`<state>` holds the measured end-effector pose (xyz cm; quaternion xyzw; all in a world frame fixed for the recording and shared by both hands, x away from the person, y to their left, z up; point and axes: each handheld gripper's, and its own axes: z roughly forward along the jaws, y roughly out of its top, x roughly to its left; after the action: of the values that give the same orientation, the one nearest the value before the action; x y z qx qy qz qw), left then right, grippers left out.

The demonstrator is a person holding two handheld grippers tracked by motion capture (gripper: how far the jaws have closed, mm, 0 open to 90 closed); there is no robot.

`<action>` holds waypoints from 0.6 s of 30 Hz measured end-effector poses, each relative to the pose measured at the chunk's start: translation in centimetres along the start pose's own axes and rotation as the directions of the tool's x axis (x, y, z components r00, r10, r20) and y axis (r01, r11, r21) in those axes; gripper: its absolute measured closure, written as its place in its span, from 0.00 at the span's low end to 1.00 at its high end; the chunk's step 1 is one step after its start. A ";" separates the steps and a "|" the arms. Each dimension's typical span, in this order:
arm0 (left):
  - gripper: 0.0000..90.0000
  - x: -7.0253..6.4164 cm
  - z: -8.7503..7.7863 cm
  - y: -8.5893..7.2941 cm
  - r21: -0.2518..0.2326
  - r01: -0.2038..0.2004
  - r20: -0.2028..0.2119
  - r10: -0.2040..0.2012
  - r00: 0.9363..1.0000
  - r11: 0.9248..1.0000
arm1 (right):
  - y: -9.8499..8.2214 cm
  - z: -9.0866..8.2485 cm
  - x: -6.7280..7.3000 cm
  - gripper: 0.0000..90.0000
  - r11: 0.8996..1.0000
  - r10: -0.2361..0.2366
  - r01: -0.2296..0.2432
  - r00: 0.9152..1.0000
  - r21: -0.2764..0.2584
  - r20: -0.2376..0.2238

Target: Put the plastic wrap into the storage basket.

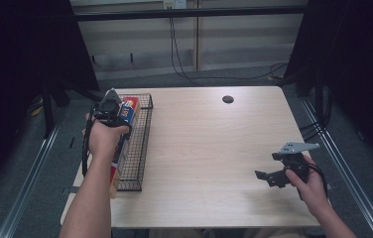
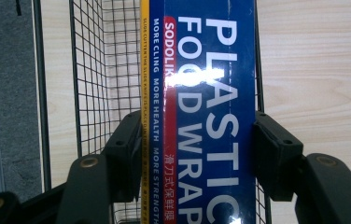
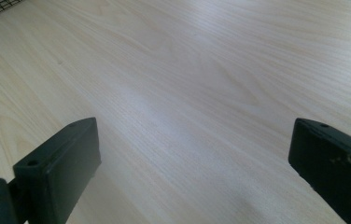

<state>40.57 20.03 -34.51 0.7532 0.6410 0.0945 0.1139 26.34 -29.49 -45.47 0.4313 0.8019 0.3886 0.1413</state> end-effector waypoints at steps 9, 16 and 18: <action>0.47 0.4 0.4 -0.1 0.001 0.023 0.002 -0.023 1.000 1.000 | 0.0 0.0 0.0 0.02 1.000 -0.005 0.005 1.000 0.001 -0.001; 0.47 0.7 0.8 -0.3 0.010 0.035 0.005 -0.035 0.999 0.999 | 0.0 0.0 0.0 0.02 1.000 -0.002 0.002 1.000 0.001 0.004; 0.47 0.7 1.0 -0.3 0.007 0.042 0.010 -0.043 0.999 0.999 | 0.0 0.0 0.0 0.02 1.000 -0.001 0.001 1.000 0.000 0.001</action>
<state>40.66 20.76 -35.60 0.7402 0.6566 0.0860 0.1166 26.34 -29.45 -45.49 0.4309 0.8021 0.3885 0.1419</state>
